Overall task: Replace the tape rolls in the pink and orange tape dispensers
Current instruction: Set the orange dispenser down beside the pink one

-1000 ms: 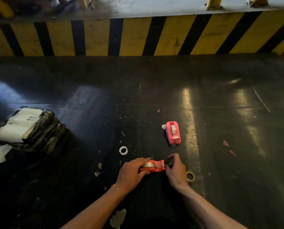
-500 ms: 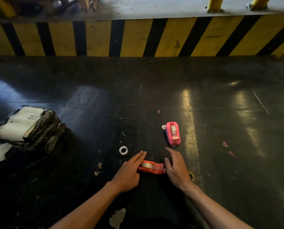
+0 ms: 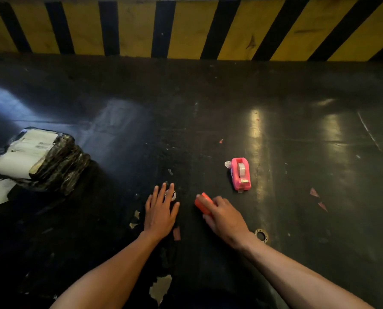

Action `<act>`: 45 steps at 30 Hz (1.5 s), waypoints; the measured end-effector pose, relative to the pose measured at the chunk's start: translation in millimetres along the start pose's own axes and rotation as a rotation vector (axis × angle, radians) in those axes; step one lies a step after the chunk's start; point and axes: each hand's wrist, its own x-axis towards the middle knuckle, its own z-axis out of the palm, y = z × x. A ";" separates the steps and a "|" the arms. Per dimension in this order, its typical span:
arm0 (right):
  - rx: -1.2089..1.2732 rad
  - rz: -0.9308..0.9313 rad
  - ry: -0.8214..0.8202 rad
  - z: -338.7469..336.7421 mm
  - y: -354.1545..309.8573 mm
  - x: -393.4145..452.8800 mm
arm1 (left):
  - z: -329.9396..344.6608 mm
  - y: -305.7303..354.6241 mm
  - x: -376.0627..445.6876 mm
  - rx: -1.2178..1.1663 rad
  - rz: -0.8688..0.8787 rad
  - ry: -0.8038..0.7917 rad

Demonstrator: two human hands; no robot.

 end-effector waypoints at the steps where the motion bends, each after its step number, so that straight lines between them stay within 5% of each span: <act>1: 0.034 0.064 0.030 -1.3 0.3 6.0 | 2.3 0.6 -0.3 0.005 -0.004 0.021; 11: 0.207 0.487 0.227 -18.2 -0.9 86.7 | 9.3 0.0 1.5 -0.031 -0.040 0.090; 24: 0.364 0.506 0.202 -25.9 -9.7 82.6 | 10.6 -2.2 2.9 -0.048 -0.035 0.093; 29: 0.217 0.482 0.106 -28.6 4.6 18.8 | 7.6 -0.1 0.0 -0.081 -0.018 0.105; 33: -0.104 0.576 -0.167 -43.4 25.6 -20.1 | 4.2 -1.2 -5.2 -0.113 -0.035 0.137; 38: -0.196 0.668 -0.451 -59.8 39.3 -50.1 | 2.1 0.0 -9.6 -0.153 -0.048 0.111; 45: -0.094 0.484 -0.469 -50.6 21.5 -49.3 | 2.1 -1.1 -14.3 -0.178 -0.030 0.089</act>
